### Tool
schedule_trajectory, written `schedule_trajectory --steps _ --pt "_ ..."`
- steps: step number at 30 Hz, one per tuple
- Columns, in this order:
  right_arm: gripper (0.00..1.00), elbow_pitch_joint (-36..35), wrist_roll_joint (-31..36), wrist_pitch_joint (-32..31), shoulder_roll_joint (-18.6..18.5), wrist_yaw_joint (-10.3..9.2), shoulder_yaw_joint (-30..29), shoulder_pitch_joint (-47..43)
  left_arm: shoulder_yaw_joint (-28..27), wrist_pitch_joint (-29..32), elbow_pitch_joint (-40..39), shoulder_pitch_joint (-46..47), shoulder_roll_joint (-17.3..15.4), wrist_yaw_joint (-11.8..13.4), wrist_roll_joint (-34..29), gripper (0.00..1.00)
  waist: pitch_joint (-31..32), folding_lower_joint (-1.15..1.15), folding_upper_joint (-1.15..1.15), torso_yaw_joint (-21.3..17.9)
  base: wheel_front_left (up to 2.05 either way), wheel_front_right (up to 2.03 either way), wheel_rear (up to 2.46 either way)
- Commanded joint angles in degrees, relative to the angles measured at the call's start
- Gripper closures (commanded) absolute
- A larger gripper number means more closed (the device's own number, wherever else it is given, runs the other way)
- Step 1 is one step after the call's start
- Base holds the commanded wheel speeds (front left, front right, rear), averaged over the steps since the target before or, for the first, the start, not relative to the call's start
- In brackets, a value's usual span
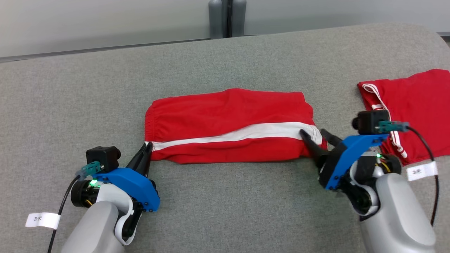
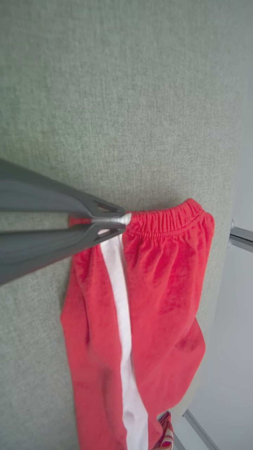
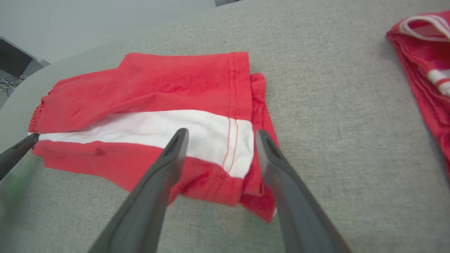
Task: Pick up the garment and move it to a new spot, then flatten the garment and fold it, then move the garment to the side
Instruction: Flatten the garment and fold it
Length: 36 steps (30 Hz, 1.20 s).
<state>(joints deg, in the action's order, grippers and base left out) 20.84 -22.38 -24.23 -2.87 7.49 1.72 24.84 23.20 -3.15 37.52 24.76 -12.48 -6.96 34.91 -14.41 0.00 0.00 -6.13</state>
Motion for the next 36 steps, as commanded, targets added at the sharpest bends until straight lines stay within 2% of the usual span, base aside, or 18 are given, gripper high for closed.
schedule_trajectory --steps 1,7,11,18,26,27,28,29,30,36 --pt "0.0 0.3 -0.6 -0.1 0.0 0.01 0.8 1.3 0.1 -0.3 -0.2 -0.3 -0.5 0.1 0.4 1.0 -0.1 0.0 0.0 0.0 0.0 0.0 0.0" --pt "0.0 2.3 -1.3 1.7 -0.1 0.01 4.9 2.5 -0.5 -0.4 -0.1 -0.9 -1.7 1.0 0.4 1.0 -0.5 0.0 0.0 -0.1 0.0 0.0 0.0" --pt "0.0 2.6 -0.2 2.3 -0.1 0.01 4.9 2.7 -0.7 -0.5 0.0 -1.4 -2.3 1.5 0.7 1.0 -0.3 0.0 0.0 -0.1 0.0 0.0 0.0" --pt "0.0 3.7 1.4 -0.2 -0.1 0.01 3.3 1.2 -0.8 -0.5 -0.5 -2.2 -2.6 1.8 1.2 1.0 -0.1 0.0 0.0 -0.1 0.0 0.0 0.0" --pt "0.0 2.4 -0.5 -0.5 -0.1 0.01 7.7 1.8 -0.4 -0.3 -1.0 -1.7 -2.5 1.9 1.5 1.0 -0.2 0.0 0.0 0.1 0.0 0.0 0.0" --pt "0.04 2.2 -0.4 -0.1 -0.1 0.01 8.0 2.0 -0.3 -0.3 -1.0 -1.6 -2.5 1.9 1.5 1.0 -0.2 0.0 0.0 0.1 0.0 0.0 0.0" --pt "0.51 2.1 -0.3 0.2 -0.1 0.01 8.0 2.2 -0.3 -0.3 -1.0 -1.6 -2.5 1.9 1.6 1.0 -0.2 0.0 0.0 0.2 0.0 0.0 0.0" --pt "0.68 2.0 0.0 0.8 -0.1 0.01 7.9 2.5 -0.2 -0.3 -1.1 -1.5 -2.4 1.9 1.6 1.0 -0.2 0.0 0.0 0.2 0.0 0.0 0.0" --pt "1.0 1.8 0.1 1.9 -0.1 0.01 7.6 2.8 -0.1 -0.5 -1.1 -1.4 -2.4 1.9 1.7 1.0 -0.1 0.0 0.0 0.3 0.0 0.0 0.0" --pt "1.0 0.1 1.3 6.9 -0.1 0.01 5.8 3.5 -1.2 -4.2 -3.9 -0.9 -1.3 1.3 3.0 1.0 1.3 0.0 0.0 0.6 0.0 0.0 0.0"
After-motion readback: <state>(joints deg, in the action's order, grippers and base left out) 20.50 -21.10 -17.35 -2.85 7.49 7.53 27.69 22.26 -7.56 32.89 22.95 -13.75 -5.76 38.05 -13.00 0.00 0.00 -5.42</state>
